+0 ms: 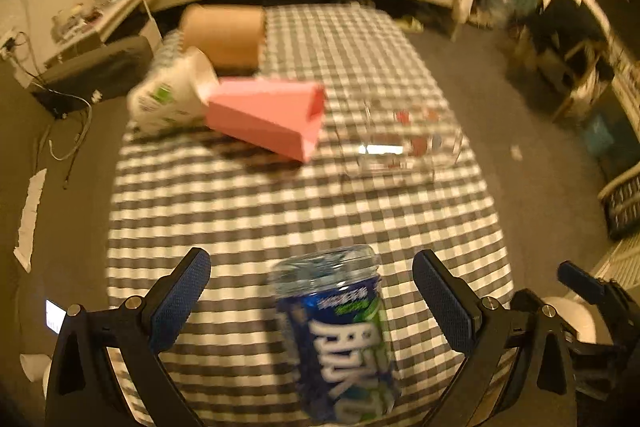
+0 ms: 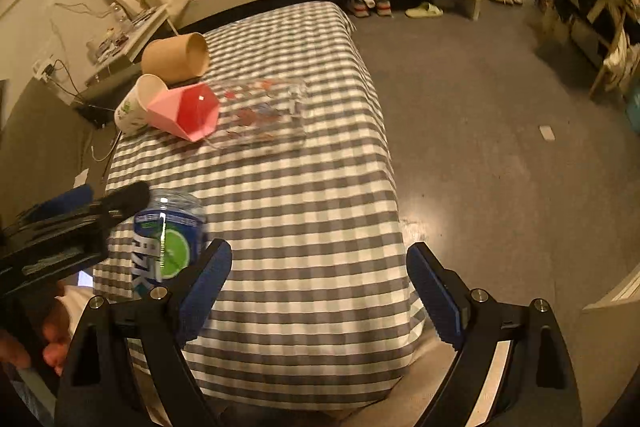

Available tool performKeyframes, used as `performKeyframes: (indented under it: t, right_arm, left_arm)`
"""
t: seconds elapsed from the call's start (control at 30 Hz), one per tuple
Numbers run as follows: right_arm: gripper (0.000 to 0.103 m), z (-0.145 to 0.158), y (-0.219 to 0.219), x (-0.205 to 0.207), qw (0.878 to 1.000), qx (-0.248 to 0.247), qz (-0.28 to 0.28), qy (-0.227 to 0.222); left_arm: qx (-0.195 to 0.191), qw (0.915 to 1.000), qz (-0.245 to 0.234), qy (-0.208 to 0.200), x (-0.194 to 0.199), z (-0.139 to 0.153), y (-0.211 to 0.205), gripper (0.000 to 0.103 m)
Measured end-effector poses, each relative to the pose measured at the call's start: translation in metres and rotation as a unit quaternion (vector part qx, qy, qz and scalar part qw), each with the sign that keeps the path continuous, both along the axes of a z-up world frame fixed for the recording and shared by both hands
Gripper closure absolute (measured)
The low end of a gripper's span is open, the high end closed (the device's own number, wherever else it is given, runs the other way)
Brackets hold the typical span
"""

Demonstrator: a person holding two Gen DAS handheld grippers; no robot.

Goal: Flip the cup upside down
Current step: 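Grasp the bottle with the left gripper while the right gripper releases it, then lower the bottle upright onto the table with the left gripper and open it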

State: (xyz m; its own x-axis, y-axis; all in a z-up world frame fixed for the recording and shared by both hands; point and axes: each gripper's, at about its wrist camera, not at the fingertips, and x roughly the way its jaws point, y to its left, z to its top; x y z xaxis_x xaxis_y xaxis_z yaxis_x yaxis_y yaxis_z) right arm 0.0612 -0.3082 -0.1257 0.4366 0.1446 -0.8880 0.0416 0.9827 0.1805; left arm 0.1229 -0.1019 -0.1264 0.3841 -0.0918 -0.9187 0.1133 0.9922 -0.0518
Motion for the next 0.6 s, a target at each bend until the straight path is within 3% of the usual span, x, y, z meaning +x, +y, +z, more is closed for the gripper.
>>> performKeyframes:
  t: [0.2, 0.27, 0.3, 0.37, 0.47, 0.6]
  right_arm:
    - [0.014, -0.014, -0.015, 0.006, 1.0, 0.019, -0.006, 0.011]
    - [0.014, -0.017, -0.019, 0.008, 0.999, 0.033, -0.009, 0.014]
    - [0.014, -0.018, -0.021, 0.009, 0.999, 0.034, -0.011, 0.015]
    - [0.014, -0.019, -0.023, 0.01, 0.999, 0.035, -0.014, 0.016]
    - [0.014, -0.021, -0.024, 0.012, 0.999, 0.039, -0.02, 0.019]
    - [0.014, -0.019, -0.02, 0.013, 0.999, 0.037, -0.02, 0.016]
  left_arm:
    - [0.004, 0.9976, 0.009, 0.068, 0.013, -0.036, -0.004, 0.001]
    - [-0.007, 0.9969, 0.013, 0.077, 0.016, -0.039, -0.001, 0.012]
    - [-0.011, 0.9963, 0.012, 0.084, 0.018, -0.04, 0.0, 0.026]
    - [-0.023, 0.9952, 0.011, 0.094, 0.02, -0.04, 0.003, 0.028]
    - [-0.031, 0.9961, 0.0, 0.083, 0.023, -0.027, 0.007, 0.028]
    - [-0.026, 0.9993, -0.007, 0.025, 0.027, 0.005, 0.011, 0.029]
